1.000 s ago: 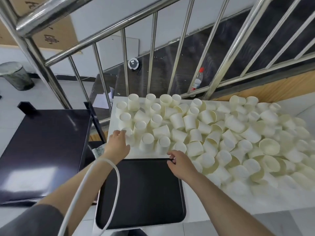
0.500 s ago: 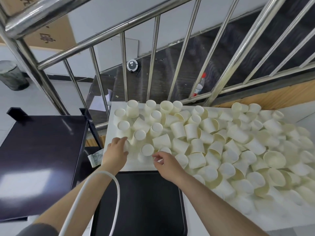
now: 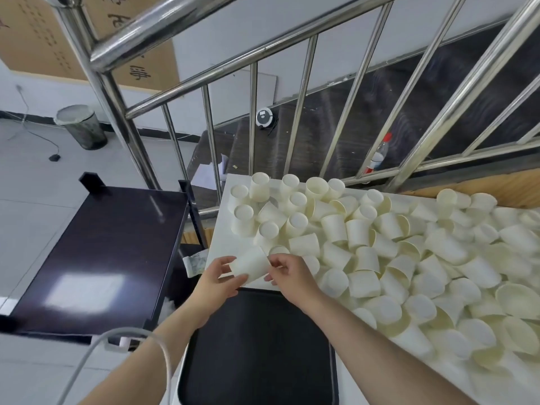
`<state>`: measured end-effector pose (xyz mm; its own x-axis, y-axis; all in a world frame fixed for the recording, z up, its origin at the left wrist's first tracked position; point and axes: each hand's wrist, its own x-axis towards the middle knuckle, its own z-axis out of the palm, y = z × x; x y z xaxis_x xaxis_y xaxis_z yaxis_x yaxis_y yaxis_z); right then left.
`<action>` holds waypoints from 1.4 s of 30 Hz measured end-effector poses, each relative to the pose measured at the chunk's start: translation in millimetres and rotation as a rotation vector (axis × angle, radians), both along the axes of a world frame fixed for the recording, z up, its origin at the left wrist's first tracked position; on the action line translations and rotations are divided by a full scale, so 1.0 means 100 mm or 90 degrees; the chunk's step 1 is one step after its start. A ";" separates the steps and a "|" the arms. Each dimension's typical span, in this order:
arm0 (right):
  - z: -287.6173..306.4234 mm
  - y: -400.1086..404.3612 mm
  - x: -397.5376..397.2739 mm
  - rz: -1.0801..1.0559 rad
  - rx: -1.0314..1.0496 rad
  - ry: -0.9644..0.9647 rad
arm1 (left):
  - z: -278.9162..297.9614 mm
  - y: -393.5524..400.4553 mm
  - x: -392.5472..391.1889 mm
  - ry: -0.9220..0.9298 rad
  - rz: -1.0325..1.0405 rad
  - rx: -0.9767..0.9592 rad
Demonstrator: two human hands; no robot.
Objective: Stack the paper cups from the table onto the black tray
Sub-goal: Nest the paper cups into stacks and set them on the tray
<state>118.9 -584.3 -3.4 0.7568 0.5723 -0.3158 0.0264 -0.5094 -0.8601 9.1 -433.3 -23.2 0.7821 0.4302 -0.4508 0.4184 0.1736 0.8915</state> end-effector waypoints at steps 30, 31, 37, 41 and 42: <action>-0.14 0.13 0.37 0.154 -0.397 -0.288 | -0.20 0.34 0.28 0.167 -0.171 0.471; -0.14 0.14 0.37 0.153 -0.396 -0.291 | -0.19 0.34 0.28 0.158 -0.176 0.480; -0.10 0.12 0.37 0.037 -0.303 -0.235 | -0.15 0.31 0.28 0.068 -0.193 0.579; 0.01 0.04 0.40 -0.186 -0.056 -0.014 | -0.07 0.24 0.37 0.000 -0.200 0.584; 0.05 0.02 0.41 -0.225 -0.007 0.056 | -0.03 0.20 0.40 -0.022 -0.203 0.578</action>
<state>160.3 -582.5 1.6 0.8772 0.2763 -0.3926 -0.2265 -0.4829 -0.8459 49.0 -413.4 -26.5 0.9292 0.3687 -0.0258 0.2980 -0.7060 0.6424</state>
